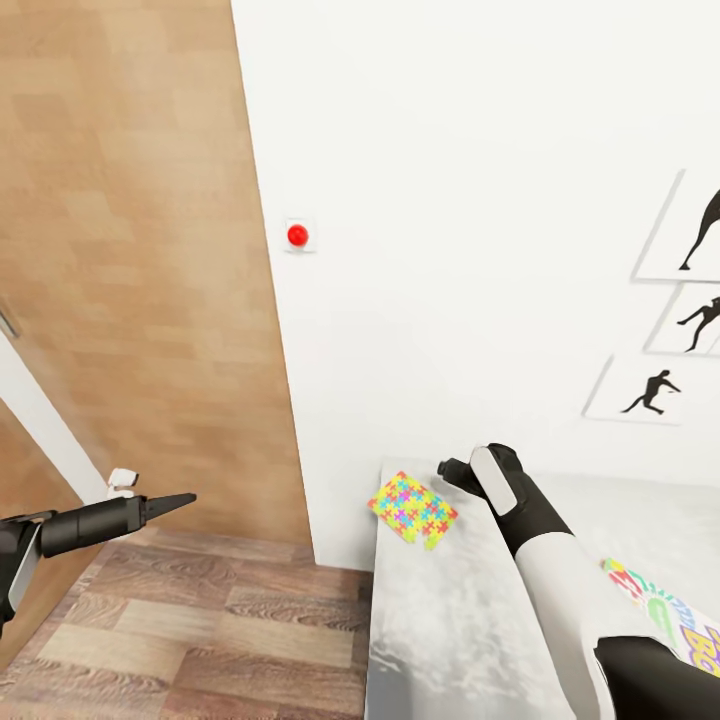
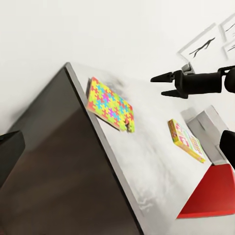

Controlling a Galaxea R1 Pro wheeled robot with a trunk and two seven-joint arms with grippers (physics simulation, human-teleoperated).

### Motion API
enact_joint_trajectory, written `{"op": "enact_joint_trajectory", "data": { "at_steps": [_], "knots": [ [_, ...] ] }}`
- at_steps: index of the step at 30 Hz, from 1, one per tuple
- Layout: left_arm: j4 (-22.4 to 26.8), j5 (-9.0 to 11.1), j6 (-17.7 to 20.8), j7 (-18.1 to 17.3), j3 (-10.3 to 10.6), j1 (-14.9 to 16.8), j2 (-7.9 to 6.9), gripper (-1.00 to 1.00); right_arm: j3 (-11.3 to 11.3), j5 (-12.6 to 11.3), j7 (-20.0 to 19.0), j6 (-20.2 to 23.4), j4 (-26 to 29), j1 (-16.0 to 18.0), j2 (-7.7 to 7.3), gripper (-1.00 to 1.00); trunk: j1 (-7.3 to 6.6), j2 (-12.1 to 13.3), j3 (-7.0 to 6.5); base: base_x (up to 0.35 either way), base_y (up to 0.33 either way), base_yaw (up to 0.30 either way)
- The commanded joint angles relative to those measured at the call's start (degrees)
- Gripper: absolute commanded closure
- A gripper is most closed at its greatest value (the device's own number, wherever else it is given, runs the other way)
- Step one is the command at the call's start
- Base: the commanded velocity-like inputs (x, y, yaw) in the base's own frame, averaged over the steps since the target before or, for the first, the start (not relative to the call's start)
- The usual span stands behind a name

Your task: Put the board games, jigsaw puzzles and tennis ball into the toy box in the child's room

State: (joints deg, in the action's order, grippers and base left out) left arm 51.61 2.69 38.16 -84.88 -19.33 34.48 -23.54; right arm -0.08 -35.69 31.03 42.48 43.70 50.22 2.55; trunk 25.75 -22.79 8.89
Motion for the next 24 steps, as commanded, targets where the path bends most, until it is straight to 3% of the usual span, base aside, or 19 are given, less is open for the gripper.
{"op": "enact_joint_trajectory", "data": {
  "at_steps": [1, 24],
  "knots": [
    [0.0, 0.03, 0.6, -0.2, 0.0, 0.05, -0.01, -1.0, -0.01, -0.59, 0.53, 0.1, 0.07, 0.05, 0.01, -1.0, 0.03, -0.13, 0.22, 0.0, 0.0, 0.0],
    [-0.01, 0.03, 0.6, -0.2, -0.01, 0.05, -0.1, -1.0, -0.18, -0.74, -0.06, 0.24, 0.14, 0.05, -0.06, -1.0, 0.03, -0.13, 2.39, 0.0, 0.0, 0.0]
  ]
}}
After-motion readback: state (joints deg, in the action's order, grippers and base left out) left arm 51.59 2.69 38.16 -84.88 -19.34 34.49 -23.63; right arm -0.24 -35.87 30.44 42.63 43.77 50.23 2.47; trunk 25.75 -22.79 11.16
